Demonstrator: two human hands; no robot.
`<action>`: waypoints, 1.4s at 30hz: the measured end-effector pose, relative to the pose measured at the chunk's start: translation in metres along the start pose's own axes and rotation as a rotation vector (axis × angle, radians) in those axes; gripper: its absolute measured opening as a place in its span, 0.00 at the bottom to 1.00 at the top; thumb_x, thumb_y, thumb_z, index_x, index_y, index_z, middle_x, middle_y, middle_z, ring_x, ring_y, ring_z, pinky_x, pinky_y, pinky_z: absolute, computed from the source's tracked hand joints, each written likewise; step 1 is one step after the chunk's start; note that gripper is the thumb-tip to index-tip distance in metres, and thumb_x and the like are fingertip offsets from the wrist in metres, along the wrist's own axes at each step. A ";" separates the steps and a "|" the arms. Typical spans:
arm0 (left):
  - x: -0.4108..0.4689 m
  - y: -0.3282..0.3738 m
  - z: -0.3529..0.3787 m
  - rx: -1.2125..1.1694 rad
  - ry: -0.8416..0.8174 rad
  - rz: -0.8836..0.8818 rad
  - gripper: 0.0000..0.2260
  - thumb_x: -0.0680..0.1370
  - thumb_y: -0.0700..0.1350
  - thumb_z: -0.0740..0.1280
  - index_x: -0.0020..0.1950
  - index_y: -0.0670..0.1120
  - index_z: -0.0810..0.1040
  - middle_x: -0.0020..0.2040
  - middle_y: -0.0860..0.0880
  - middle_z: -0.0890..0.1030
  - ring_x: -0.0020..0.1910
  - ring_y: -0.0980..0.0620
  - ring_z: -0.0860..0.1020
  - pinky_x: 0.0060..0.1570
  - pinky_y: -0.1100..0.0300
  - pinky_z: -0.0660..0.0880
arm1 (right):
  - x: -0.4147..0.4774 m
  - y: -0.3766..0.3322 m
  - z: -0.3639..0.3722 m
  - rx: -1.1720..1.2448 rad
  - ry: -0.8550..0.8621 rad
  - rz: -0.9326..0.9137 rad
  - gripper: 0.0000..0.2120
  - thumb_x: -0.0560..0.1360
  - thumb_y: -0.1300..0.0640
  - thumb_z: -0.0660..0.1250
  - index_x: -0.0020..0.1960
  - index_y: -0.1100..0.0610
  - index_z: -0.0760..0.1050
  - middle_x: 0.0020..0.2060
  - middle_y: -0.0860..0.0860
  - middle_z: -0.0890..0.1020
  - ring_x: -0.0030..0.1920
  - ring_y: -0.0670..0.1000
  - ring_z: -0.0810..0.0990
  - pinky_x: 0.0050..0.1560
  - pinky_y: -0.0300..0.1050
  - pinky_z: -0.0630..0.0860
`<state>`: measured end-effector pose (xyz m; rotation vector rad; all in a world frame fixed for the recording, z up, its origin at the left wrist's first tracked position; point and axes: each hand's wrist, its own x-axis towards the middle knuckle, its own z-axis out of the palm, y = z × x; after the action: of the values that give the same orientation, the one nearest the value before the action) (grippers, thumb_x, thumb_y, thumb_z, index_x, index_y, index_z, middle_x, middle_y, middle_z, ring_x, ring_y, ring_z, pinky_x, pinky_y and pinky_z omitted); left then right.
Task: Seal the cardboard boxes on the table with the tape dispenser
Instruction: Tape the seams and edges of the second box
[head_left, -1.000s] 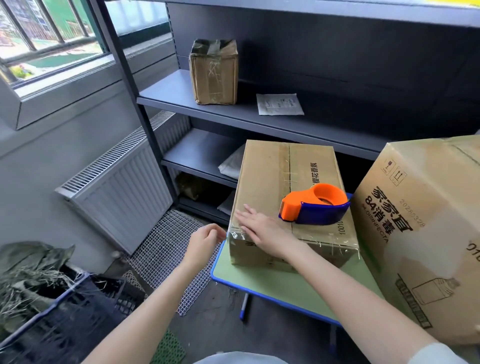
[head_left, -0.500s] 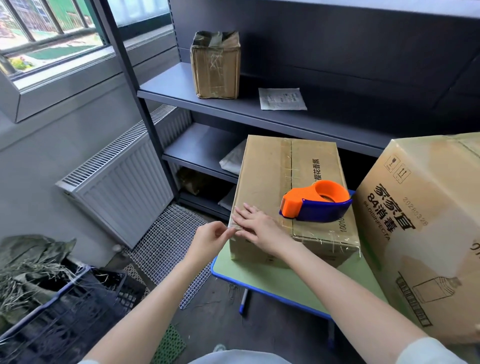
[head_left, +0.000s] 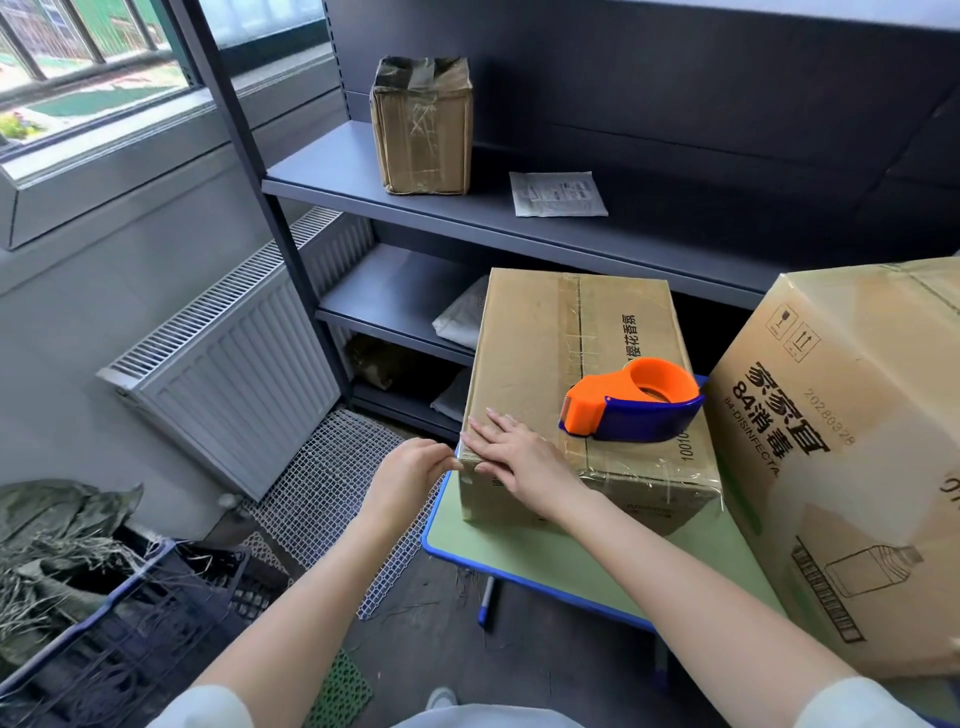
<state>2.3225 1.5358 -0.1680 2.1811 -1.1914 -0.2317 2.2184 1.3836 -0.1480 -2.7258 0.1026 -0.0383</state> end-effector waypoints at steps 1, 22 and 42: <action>0.000 -0.001 0.000 0.031 0.003 0.029 0.26 0.74 0.61 0.54 0.38 0.41 0.79 0.35 0.48 0.79 0.37 0.49 0.75 0.39 0.55 0.72 | 0.000 0.000 0.000 -0.004 -0.001 -0.001 0.21 0.79 0.57 0.60 0.72 0.55 0.65 0.73 0.51 0.61 0.75 0.54 0.54 0.71 0.39 0.43; 0.007 0.026 0.019 0.376 0.007 0.366 0.28 0.81 0.58 0.50 0.67 0.39 0.73 0.66 0.43 0.75 0.67 0.44 0.71 0.69 0.56 0.57 | -0.049 0.029 -0.025 -0.169 -0.126 0.065 0.29 0.81 0.48 0.55 0.77 0.55 0.49 0.76 0.49 0.50 0.76 0.49 0.46 0.73 0.40 0.41; 0.016 0.058 0.051 0.526 0.117 0.457 0.26 0.81 0.56 0.51 0.61 0.38 0.78 0.61 0.43 0.79 0.62 0.46 0.76 0.67 0.51 0.65 | -0.080 0.048 -0.031 -0.110 0.085 -0.011 0.22 0.81 0.56 0.58 0.73 0.58 0.62 0.72 0.51 0.64 0.74 0.49 0.59 0.71 0.38 0.51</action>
<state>2.2698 1.4780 -0.1706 2.2168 -1.7856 0.4432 2.1338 1.3334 -0.1398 -2.8351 0.1176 -0.1564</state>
